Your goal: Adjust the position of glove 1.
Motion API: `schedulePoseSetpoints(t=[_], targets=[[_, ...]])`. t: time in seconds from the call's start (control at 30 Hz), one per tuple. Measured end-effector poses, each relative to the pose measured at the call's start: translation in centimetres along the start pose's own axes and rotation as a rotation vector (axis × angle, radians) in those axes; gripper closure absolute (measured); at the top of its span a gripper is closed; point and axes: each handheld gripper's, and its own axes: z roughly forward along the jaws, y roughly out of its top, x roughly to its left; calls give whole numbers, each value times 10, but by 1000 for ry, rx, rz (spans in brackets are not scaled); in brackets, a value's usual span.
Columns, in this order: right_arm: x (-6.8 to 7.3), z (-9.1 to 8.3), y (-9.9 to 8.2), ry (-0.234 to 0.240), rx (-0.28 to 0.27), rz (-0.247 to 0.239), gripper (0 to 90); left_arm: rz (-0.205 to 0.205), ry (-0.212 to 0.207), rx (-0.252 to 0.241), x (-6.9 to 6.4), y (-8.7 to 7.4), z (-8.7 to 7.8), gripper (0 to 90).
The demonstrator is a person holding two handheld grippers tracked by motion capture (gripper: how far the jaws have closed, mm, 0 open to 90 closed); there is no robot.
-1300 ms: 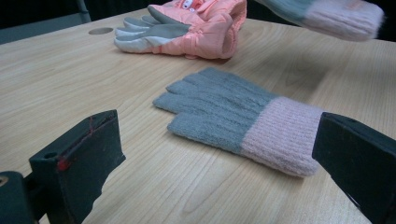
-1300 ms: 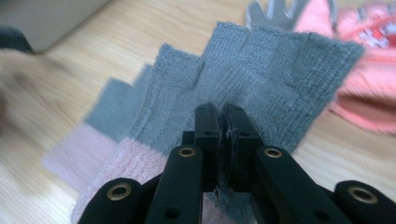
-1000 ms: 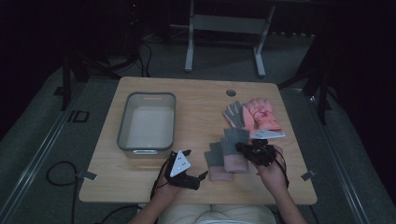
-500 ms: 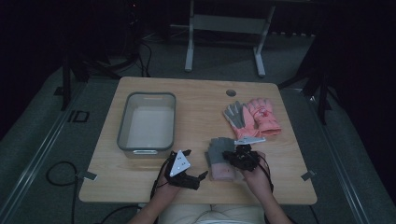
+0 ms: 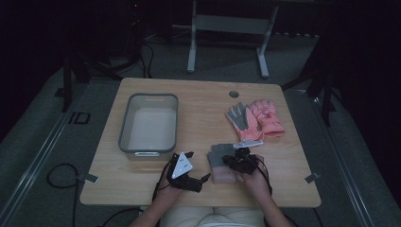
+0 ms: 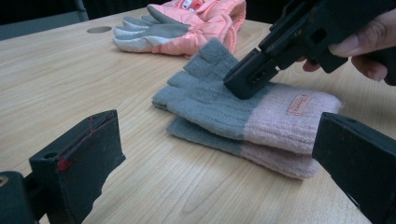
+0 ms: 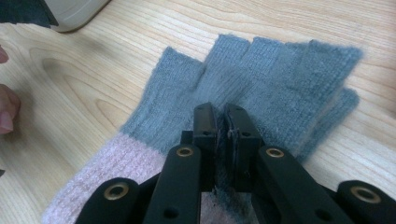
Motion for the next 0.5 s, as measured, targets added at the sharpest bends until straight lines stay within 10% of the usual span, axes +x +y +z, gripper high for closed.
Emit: schedulePoseSetpoints(t=[0.3,0.5], targets=[[-1,5,-2,3,13,-3,793,47,58,-41,-5,0,0,10],[0,6,0,24,18,-27,765,99,1,-27,-10,1,2,11]])
